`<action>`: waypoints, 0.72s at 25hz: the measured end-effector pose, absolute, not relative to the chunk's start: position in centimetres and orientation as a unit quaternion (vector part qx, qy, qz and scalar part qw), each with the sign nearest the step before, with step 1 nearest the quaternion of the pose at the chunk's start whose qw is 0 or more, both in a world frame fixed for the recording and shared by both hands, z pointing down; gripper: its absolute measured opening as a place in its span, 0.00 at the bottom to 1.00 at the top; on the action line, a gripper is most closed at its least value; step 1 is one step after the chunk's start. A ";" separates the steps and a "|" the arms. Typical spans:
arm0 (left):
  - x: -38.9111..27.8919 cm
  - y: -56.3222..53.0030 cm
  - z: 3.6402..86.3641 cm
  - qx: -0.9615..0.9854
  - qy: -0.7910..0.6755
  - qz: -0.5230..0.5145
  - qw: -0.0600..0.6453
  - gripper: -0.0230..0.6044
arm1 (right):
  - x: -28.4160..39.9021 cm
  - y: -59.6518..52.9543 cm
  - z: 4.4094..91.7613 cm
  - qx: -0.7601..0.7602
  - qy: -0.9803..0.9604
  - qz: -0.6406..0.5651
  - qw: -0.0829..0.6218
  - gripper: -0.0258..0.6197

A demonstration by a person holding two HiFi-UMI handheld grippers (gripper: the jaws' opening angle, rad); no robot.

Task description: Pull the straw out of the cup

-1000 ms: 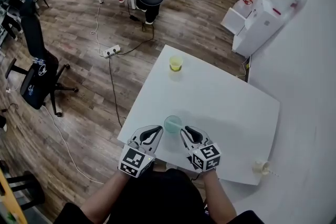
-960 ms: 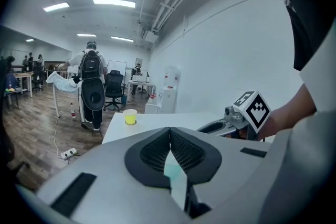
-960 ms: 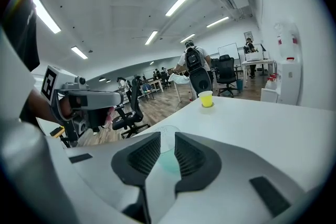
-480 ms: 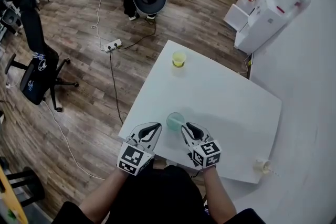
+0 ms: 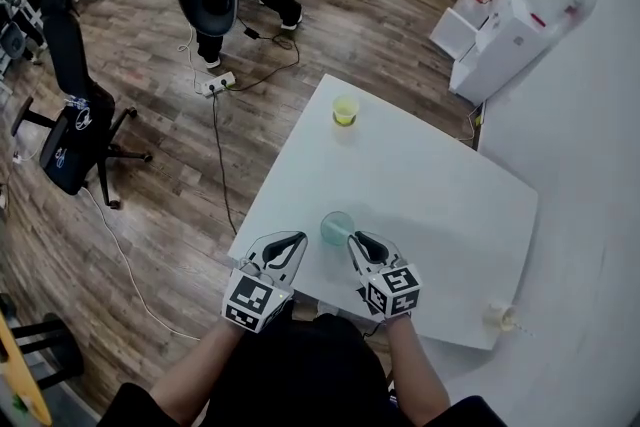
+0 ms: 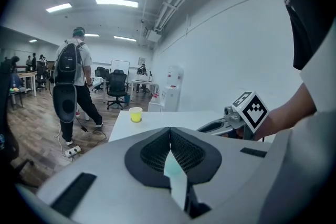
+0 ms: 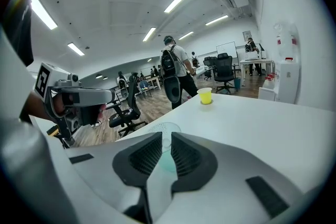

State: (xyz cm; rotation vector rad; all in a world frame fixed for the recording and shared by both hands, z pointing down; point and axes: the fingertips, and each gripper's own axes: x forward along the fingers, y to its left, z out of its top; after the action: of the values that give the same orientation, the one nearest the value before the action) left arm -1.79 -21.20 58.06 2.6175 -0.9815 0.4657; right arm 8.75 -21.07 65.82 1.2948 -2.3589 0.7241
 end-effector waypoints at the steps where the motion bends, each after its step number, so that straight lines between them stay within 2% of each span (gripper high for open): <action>1: -2.0 -21.2 58.0 0.912 -0.343 0.163 0.154 0.06 | 8.7 -21.1 65.8 0.457 -0.833 0.256 0.177 0.14; 18: -1.9 -21.4 56.8 0.913 -0.351 0.154 0.141 0.06 | 9.2 -21.4 63.6 0.463 -0.840 0.235 0.160 0.13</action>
State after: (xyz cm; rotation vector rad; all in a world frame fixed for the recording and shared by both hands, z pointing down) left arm -1.91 -21.37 56.79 2.6370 -1.0124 0.4443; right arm 9.15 -21.44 63.62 1.3226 -2.3989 0.6724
